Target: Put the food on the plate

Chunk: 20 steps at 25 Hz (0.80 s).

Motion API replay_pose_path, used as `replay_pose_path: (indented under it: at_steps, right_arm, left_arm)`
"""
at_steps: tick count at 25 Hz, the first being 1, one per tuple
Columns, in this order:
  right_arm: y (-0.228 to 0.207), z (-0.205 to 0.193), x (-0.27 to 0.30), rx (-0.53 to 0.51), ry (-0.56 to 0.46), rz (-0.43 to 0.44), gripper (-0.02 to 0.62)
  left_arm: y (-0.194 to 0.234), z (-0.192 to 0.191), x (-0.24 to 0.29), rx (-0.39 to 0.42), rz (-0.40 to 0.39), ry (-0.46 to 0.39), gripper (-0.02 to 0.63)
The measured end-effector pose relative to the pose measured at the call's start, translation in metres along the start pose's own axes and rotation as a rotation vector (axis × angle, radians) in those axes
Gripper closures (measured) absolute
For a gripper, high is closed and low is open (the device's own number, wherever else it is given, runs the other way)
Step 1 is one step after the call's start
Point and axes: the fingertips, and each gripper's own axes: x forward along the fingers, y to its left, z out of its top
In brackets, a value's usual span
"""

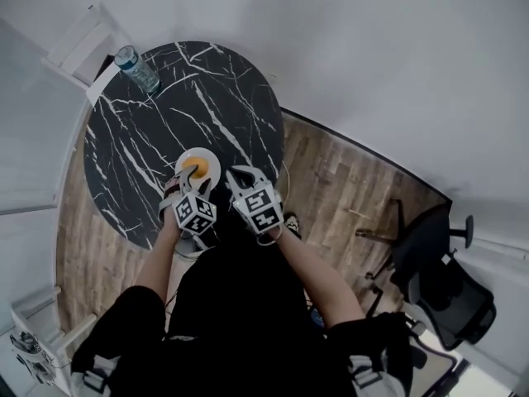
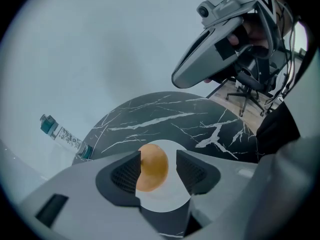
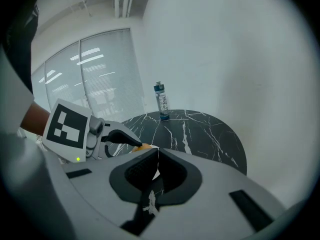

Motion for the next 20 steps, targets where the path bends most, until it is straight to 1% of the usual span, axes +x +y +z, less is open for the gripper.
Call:
replay_pose_path:
  at_steps: [2,9,14,15,18,20]
  right_arm:
    - [-0.003,0.0,-0.005,0.0,0.001,0.007,0.598]
    - [-0.012,-0.001,-0.02,0.002,-0.006,0.027,0.598]
    - [-0.016,-0.002,-0.033,0.001,-0.012,0.03,0.598]
    - [-0.018,-0.003,-0.036,0.0,-0.012,0.028,0.598]
    - [-0.022,-0.004,-0.045,0.003,-0.014,0.023,0.598]
    - [-0.025,-0.004,-0.052,0.002,-0.018,0.021,0.598]
  left_arm:
    - [-0.005,0.003,0.0,-0.051,-0.004,-0.005,0.39]
    - [-0.011,0.013,0.003,-0.273,-0.006,-0.035,0.391]
    - [-0.016,0.013,0.003,-0.345,-0.005,-0.026,0.391]
    - [-0.017,0.014,0.003,-0.373,-0.007,-0.03,0.391]
    - [-0.015,0.016,0.001,-0.516,-0.005,-0.055,0.391]
    - [-0.012,0.018,-0.001,-0.585,0.007,-0.067,0.393]
